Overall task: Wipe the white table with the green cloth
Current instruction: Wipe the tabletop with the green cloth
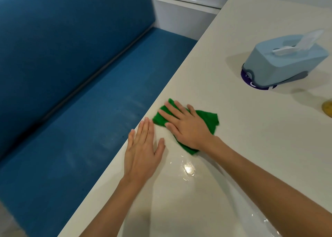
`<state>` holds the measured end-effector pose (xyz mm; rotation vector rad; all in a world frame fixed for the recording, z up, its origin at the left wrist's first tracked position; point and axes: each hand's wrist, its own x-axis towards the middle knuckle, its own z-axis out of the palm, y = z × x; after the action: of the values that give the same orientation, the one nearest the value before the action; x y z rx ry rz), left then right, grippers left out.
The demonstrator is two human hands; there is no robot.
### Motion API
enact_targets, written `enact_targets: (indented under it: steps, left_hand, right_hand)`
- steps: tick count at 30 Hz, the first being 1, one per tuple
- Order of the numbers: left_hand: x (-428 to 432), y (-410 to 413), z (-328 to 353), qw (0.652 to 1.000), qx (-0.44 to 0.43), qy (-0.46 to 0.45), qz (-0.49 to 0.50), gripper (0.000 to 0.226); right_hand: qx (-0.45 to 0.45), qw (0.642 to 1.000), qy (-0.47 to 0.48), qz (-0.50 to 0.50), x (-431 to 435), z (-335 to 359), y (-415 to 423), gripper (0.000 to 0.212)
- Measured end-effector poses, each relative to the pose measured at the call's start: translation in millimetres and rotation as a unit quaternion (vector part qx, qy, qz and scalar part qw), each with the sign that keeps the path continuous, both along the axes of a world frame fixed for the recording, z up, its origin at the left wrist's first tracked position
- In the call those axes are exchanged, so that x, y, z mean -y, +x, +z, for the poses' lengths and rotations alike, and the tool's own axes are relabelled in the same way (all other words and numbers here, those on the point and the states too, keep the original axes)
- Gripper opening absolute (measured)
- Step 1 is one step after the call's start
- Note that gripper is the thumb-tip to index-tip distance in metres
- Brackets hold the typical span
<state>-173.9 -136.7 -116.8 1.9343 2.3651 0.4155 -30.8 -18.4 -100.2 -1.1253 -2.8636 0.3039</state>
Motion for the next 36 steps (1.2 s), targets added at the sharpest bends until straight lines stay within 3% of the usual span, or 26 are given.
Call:
enact_targets:
  steps: [5,9,12,14,16,18,20,23,29,32,36]
  left_hand:
    - [-1,2,0,1.0,0.011,0.002,0.003,0.068]
    - [0,3,1,1.0,0.014,-0.004,0.001,0.071]
    - [0,1,1,0.999,0.034,-0.007,-0.004,0.071]
    - [-1,0,4,0.997,0.074,-0.003,-0.006,0.068]
    - [-2,3,15,0.984,0.175,0.039,0.021,0.056]
    - [-4,11,29,0.965,0.233,0.113,0.045,0.047]
    - [-13,28,41,0.968,0.208,0.136,0.035,0.044]
    - [-43,62,44,0.982,0.176,0.062,0.043,0.051]
    - [-109,114,29,0.972,0.102,-0.114,0.178,0.073]
    - [-111,143,14,0.989,0.039,-0.085,0.11,0.068]
    - [-70,148,6,0.994,0.005,-0.017,-0.11,0.056]
  right_hand:
    - [0.036,0.999,-0.005,-0.03,-25,5,56,0.059]
    - [0.032,0.988,-0.004,-0.15,-69,1,20,0.05]
    - [0.017,0.983,0.002,-0.181,-58,-1,-20,0.052]
    - [0.017,0.988,-0.003,-0.152,-33,-1,-35,0.053]
    - [0.009,0.994,-0.022,-0.11,-6,1,-33,0.053]
    - [-0.042,0.994,-0.067,-0.074,13,7,-20,0.051]
    - [-0.157,0.971,-0.143,-0.109,16,21,2,0.05]
    - [-0.276,0.92,-0.161,-0.229,3,36,48,0.05]
    - [-0.192,0.924,-0.082,-0.32,-8,16,112,0.048]
    - [-0.133,0.922,-0.065,-0.358,-4,4,123,0.05]
    - [-0.06,0.934,-0.043,-0.348,3,-8,129,0.051]
